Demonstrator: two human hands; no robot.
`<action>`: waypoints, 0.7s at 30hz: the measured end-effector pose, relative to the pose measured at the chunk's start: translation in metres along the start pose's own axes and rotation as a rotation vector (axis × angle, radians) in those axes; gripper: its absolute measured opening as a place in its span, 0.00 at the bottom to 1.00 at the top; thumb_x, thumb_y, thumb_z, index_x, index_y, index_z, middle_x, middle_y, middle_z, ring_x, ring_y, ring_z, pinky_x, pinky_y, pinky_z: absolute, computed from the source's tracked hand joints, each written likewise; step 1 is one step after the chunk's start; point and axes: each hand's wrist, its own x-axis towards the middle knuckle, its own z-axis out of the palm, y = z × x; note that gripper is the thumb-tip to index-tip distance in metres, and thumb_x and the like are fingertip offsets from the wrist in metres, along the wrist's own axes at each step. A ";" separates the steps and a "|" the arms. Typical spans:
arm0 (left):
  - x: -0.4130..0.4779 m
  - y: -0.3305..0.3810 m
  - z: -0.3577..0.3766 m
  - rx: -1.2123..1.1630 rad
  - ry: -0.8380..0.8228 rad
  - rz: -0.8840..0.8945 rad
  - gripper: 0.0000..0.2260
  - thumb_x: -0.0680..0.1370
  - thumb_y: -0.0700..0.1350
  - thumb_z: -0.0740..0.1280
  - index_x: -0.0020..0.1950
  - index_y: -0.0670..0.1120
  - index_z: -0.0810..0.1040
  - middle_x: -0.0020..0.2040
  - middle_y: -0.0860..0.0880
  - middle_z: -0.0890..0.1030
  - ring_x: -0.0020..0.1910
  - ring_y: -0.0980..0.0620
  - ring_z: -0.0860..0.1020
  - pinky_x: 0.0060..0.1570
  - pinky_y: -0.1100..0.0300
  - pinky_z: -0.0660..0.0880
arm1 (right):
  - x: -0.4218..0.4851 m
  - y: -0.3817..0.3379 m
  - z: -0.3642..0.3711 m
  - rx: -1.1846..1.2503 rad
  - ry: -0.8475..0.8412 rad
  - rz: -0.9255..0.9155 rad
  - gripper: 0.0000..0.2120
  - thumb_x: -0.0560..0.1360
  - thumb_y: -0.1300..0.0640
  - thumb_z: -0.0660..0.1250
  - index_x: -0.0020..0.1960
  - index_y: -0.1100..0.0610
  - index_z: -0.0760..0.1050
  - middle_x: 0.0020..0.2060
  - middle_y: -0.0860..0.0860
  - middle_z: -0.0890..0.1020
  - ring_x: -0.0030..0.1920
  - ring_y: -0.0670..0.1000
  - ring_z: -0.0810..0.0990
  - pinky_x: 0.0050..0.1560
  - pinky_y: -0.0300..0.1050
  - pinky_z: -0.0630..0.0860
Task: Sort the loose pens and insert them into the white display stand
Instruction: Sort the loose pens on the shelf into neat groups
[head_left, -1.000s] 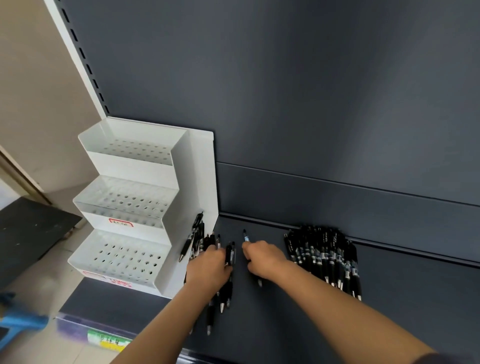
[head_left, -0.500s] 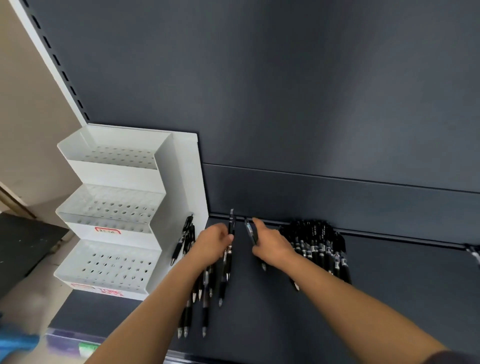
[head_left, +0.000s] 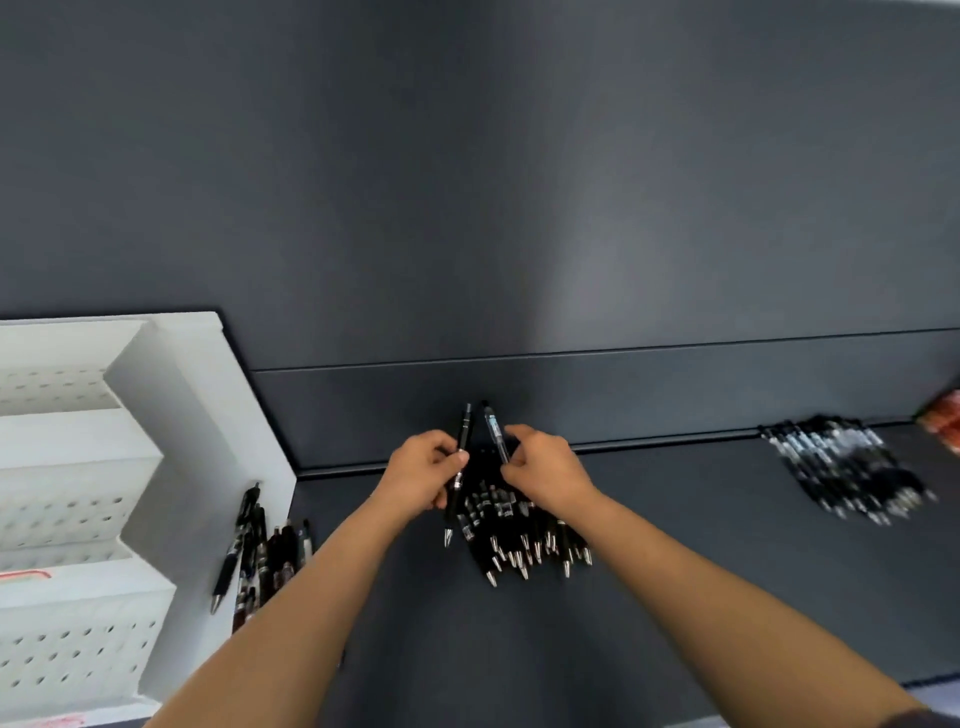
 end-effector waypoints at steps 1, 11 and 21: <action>0.003 0.002 0.006 0.043 0.017 -0.003 0.05 0.78 0.44 0.65 0.47 0.42 0.74 0.31 0.48 0.76 0.18 0.57 0.71 0.20 0.67 0.67 | -0.001 0.007 -0.004 -0.005 0.009 0.022 0.20 0.72 0.61 0.65 0.64 0.55 0.73 0.40 0.53 0.83 0.47 0.55 0.81 0.50 0.50 0.78; 0.017 0.015 0.069 0.341 0.130 -0.059 0.13 0.78 0.46 0.64 0.60 0.45 0.67 0.39 0.44 0.79 0.35 0.44 0.78 0.42 0.49 0.78 | -0.007 0.055 -0.020 -0.008 -0.032 0.132 0.17 0.73 0.56 0.66 0.61 0.52 0.75 0.44 0.53 0.82 0.47 0.55 0.81 0.50 0.48 0.78; -0.004 -0.003 0.062 0.503 0.146 -0.132 0.12 0.78 0.49 0.62 0.60 0.50 0.71 0.50 0.47 0.79 0.50 0.46 0.78 0.46 0.53 0.75 | -0.004 0.041 -0.008 -0.032 -0.104 -0.003 0.19 0.73 0.58 0.65 0.64 0.51 0.72 0.45 0.53 0.83 0.47 0.56 0.81 0.50 0.50 0.78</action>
